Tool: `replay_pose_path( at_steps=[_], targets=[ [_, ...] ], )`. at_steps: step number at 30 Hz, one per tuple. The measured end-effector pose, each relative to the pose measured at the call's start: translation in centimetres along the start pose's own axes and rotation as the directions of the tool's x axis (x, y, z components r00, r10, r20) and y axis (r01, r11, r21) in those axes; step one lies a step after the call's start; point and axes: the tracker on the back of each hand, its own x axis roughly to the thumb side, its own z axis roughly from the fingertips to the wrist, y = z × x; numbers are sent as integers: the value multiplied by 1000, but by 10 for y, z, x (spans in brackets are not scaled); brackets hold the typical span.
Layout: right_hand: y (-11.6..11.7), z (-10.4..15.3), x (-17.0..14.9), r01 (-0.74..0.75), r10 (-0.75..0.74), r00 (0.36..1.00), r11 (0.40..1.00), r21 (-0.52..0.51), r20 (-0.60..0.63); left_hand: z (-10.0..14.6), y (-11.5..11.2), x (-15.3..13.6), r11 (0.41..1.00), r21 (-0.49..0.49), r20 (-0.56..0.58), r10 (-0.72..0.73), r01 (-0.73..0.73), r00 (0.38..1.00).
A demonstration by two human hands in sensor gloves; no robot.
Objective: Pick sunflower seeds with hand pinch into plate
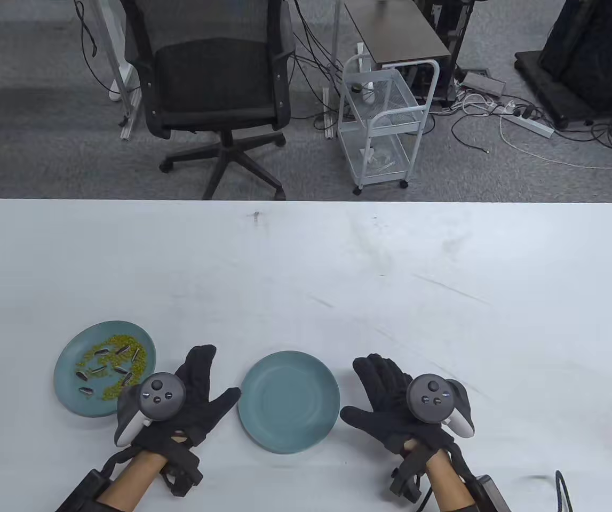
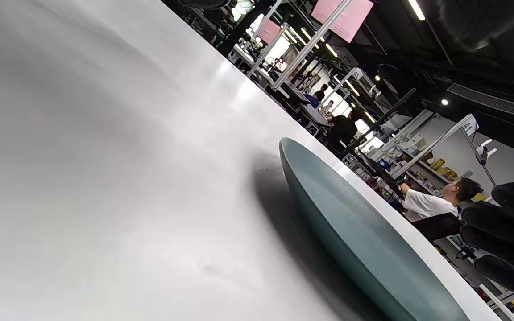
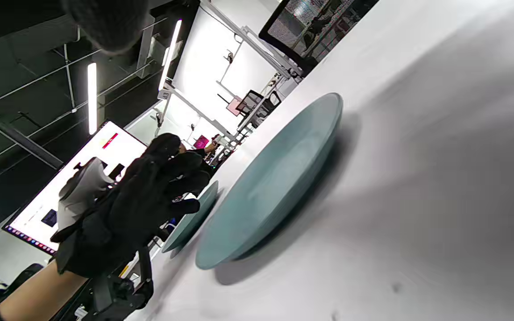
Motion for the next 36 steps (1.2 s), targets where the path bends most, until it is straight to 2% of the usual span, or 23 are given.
replay_pose_path(
  at_steps=[7, 11, 15, 18, 21, 25, 29, 33, 36],
  targets=[
    [6, -1, 6, -4, 3, 999, 1000, 20, 41, 0, 4, -2, 999, -25, -15, 28, -28, 999],
    [9, -1, 6, -5, 3, 999, 999, 36, 38, 3, 24, -5, 999, 33, -54, 27, -26, 998],
    [8, -1, 4, 22, -23, 999, 1000, 22, 37, 13, 64, -25, 972, 231, -121, 59, -30, 991],
    [8, -2, 5, 25, -25, 998, 1000, 7, 54, 26, 96, -53, 907, 419, -204, 139, -42, 969],
    [9, -2, 6, 20, -20, 997, 1000, 2, 69, 39, 117, -80, 864, 503, -302, 179, -3, 936],
    [9, -2, 7, 22, -22, 997, 1000, 1, 80, 54, 135, -112, 814, 572, -486, 235, 103, 841],
    [10, -2, 8, 19, -19, 997, 1000, 6, 78, 65, 134, -140, 844, 527, -663, 334, 100, 670],
    [9, -2, 8, 24, -24, 997, 1000, -3, 71, 70, 128, -161, 849, 522, -731, 394, 83, 557],
    [9, -2, 8, 32, -31, 997, 999, -8, 73, 70, 123, -171, 851, 522, -743, 424, 52, 518]
  ],
)
